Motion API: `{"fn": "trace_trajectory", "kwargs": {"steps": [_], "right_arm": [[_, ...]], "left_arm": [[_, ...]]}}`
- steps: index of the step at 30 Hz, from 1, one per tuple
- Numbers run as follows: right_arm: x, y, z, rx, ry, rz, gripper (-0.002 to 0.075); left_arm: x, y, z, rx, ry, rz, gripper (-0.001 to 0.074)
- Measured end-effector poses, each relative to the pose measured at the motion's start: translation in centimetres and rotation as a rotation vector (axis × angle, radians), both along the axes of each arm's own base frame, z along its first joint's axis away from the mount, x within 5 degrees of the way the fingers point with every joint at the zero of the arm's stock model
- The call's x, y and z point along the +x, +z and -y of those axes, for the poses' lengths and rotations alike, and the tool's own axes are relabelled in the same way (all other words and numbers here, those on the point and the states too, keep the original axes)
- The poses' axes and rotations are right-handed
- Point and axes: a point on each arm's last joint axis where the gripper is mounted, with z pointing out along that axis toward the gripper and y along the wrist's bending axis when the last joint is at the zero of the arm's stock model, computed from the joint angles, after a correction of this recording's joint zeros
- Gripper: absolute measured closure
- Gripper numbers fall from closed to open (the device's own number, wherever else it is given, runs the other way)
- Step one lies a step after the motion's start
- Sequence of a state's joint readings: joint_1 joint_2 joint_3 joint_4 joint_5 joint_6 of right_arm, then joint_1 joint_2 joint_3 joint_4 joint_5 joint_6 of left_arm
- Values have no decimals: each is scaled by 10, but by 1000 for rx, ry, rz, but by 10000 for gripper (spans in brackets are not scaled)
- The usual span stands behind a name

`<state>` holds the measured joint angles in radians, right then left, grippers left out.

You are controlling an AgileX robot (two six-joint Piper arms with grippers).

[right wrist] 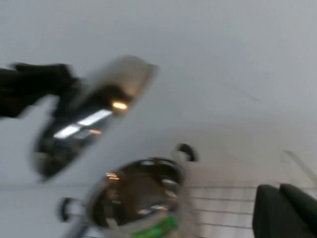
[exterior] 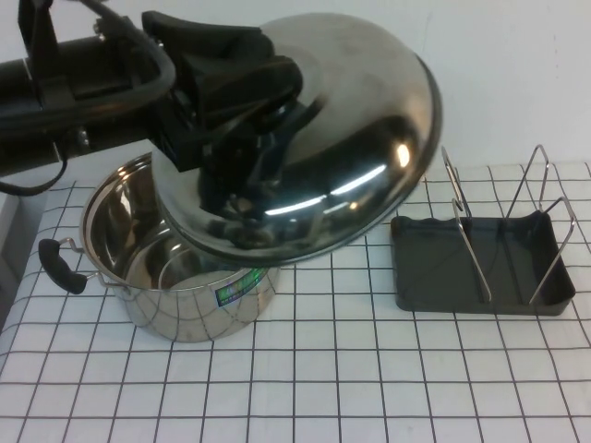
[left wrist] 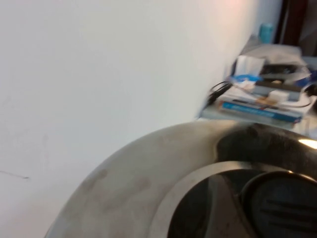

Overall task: Put pot lid on rack
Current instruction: Hand over the pot lid

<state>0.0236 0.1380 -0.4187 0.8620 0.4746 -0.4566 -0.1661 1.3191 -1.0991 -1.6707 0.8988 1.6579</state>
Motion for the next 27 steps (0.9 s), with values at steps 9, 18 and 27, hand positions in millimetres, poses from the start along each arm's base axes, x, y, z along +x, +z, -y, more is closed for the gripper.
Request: {"fn": "trace_trajectory", "kwargs": {"steps": [9, 18, 27], "right_arm": [[-22, 37, -19, 278, 314, 243, 668], [-18, 41, -12, 402, 255, 225, 88], [-6, 36, -9, 572, 233, 93, 37]], "left_arm": [[-27, 2, 49, -44, -152, -126, 406], [-52, 35, 92, -72, -190, -44, 406], [-69, 57, 109, -119, -232, -16, 406]]}}
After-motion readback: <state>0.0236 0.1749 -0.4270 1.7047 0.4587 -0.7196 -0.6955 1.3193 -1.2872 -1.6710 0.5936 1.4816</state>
